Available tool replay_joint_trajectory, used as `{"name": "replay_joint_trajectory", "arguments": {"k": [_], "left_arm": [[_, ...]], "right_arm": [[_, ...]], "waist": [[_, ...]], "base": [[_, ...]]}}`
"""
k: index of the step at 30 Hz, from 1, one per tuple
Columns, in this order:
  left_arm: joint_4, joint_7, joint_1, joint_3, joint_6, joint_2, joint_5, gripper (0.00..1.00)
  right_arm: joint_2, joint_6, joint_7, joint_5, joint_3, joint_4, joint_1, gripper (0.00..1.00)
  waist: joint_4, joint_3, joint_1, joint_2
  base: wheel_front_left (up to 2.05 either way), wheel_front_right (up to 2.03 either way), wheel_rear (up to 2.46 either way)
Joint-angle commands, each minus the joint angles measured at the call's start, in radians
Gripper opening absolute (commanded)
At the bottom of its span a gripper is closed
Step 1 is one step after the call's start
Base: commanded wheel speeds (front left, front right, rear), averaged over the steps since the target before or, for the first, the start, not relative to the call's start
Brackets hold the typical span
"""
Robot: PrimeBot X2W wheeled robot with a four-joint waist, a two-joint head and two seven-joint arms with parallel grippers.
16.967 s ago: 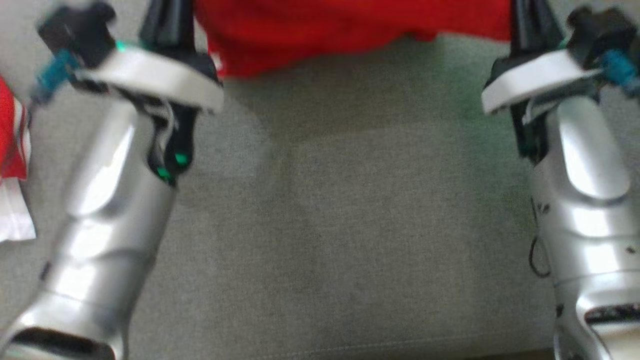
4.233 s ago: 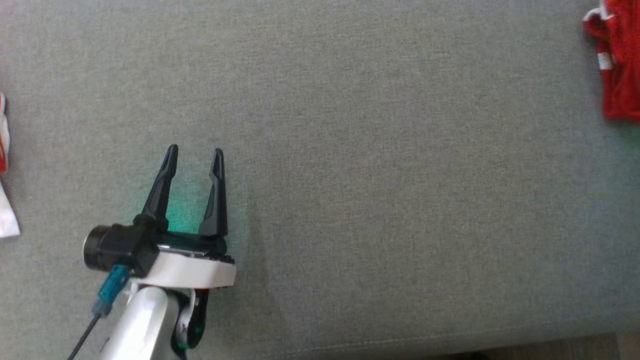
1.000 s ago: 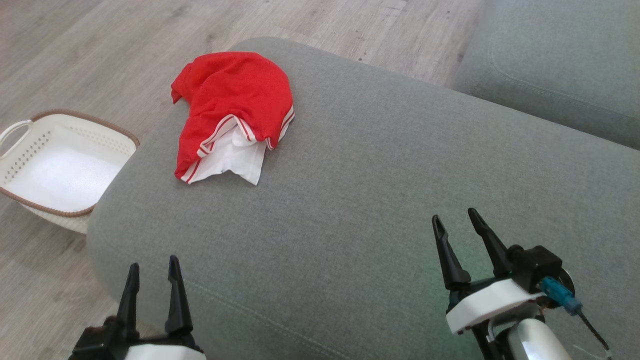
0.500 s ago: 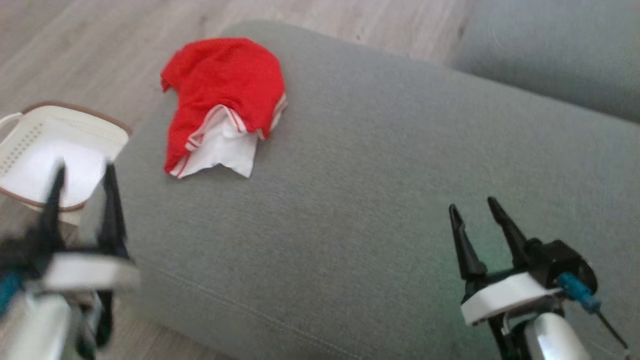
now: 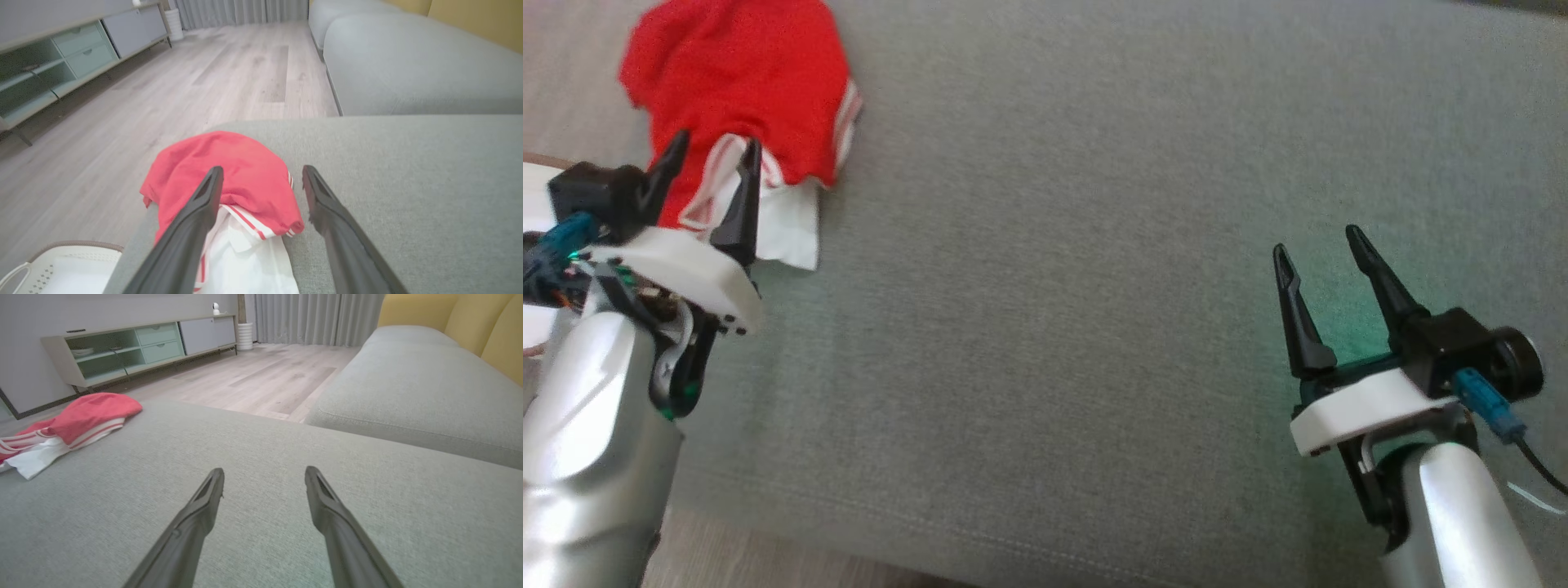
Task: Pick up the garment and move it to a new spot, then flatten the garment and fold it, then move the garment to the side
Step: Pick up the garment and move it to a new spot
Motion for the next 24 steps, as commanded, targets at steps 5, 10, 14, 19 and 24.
{"name": "replay_joint_trajectory", "arguments": {"k": [5, 10, 14, 19, 24], "left_arm": [[0.133, 0.024, -0.115, -0.007, -0.023, 0.023, -0.011, 1.0], [0.278, 0.059, -0.18, -0.034, -0.031, 0.026, -0.021, 1.0], [0.376, 0.063, -0.223, -0.038, -0.032, 0.031, -0.021, 1.0], [0.467, 0.035, -0.257, -0.039, -0.027, 0.033, -0.018, 0.0], [0.502, -0.056, -0.299, -0.039, -0.003, 0.054, 0.009, 0.0]], "right_arm": [[-0.003, 0.007, 0.029, -0.037, 0.017, -0.075, -0.04, 1.0], [-0.003, 0.007, 0.049, -0.061, 0.012, -0.107, -0.047, 1.0], [-0.003, 0.007, 0.054, -0.066, 0.01, -0.122, -0.054, 1.0], [-0.003, 0.007, 0.05, -0.061, 0.005, -0.122, -0.058, 1.0], [-0.003, 0.007, 0.034, -0.052, -0.014, -0.111, -0.061, 1.0]], "waist": [[-0.059, 0.091, -0.0003, 0.0], [-0.076, 0.127, -0.0003, 0.0], [-0.087, 0.147, -0.0003, 0.0], [-0.097, 0.154, -0.0003, 0.0], [-0.095, 0.132, -0.0003, 0.0]], "base": [[0.0, 0.0, 0.0], [0.0, 0.0, 0.0], [0.0, 0.0, 0.0], [0.0, 0.0, 0.0], [0.0, 0.0, 0.0]]}}
